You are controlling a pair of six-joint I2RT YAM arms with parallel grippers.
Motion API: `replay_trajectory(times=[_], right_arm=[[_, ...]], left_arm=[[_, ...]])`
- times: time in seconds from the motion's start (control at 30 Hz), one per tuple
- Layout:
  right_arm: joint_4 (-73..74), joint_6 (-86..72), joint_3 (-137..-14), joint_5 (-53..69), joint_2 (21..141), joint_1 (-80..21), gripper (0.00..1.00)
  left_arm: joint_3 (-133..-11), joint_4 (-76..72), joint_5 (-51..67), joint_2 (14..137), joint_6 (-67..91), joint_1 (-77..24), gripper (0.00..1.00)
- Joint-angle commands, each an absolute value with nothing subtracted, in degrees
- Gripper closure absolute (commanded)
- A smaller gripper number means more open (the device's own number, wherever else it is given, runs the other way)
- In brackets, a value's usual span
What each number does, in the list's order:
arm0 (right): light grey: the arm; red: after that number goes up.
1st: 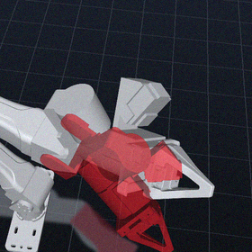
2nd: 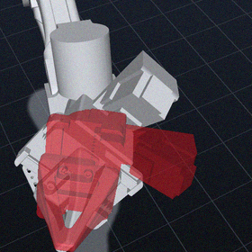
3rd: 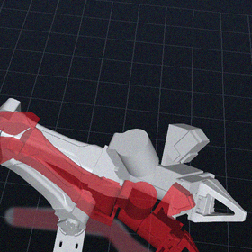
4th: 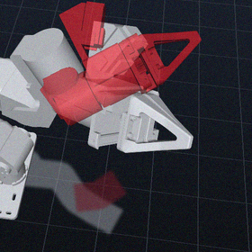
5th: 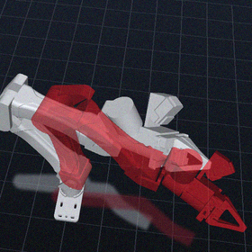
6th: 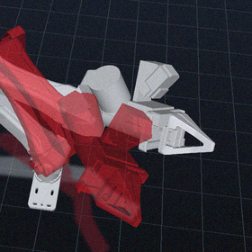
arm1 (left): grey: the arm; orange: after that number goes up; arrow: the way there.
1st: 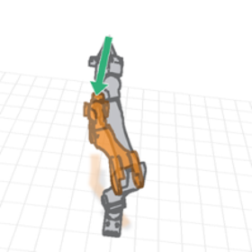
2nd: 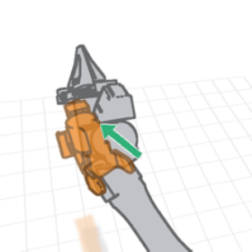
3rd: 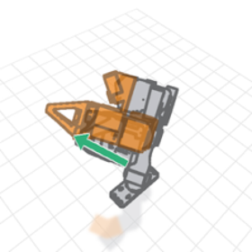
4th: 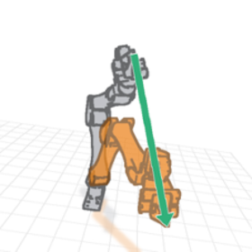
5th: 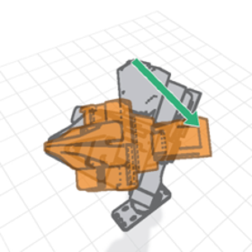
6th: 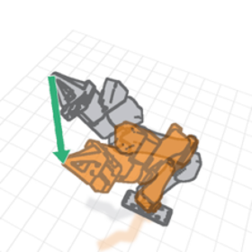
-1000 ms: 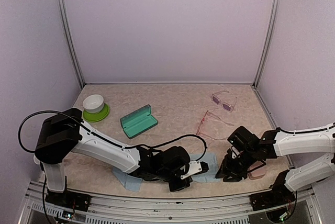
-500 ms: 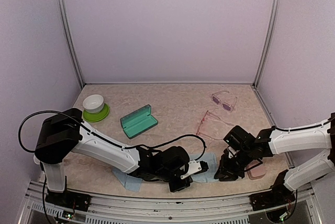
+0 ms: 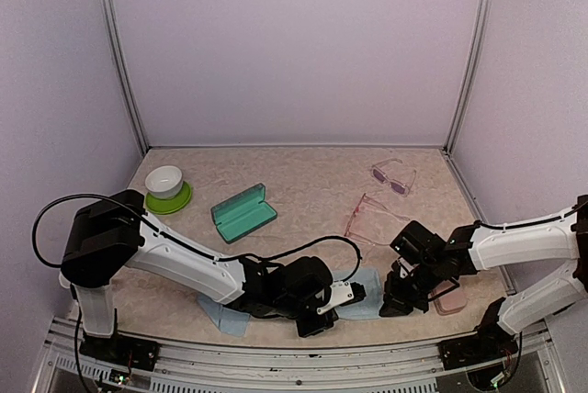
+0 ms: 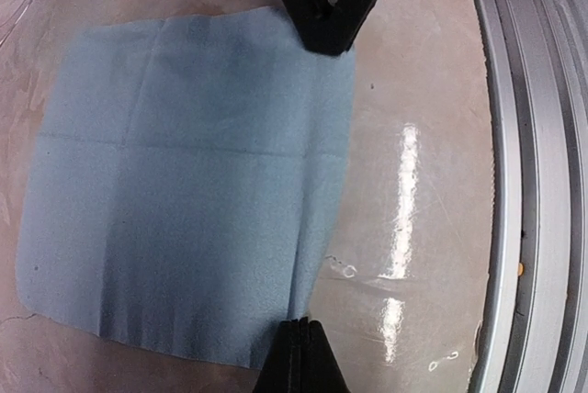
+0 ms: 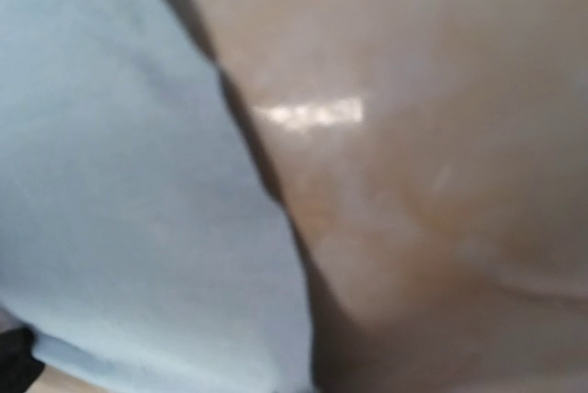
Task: Organize the sunglasses
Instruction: Pick up the glasses cleaning cloth from the center of the board, then fold the glasses cleaning cloth at the center of the board.
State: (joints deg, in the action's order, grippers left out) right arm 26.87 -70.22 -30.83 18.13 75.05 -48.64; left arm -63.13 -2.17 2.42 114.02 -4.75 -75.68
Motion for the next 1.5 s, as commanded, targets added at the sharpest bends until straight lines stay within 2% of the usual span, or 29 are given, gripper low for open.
replay_trajectory(times=[0.0,0.67,1.47], right_arm=[[30.4,-69.3,-31.1,15.6,74.4,-49.2,1.0],[38.3,-65.2,-35.2,13.3,71.8,-49.1,1.0],[43.3,-57.9,-45.8,9.6,80.9,-46.9,1.0]], left_arm=[[-62.8,-1.2,3.3,111.7,-3.7,-76.0,1.0],[-68.9,5.4,5.2,112.2,-0.2,-77.0,1.0],[-71.1,7.9,8.2,112.4,2.5,-71.4,1.0]])
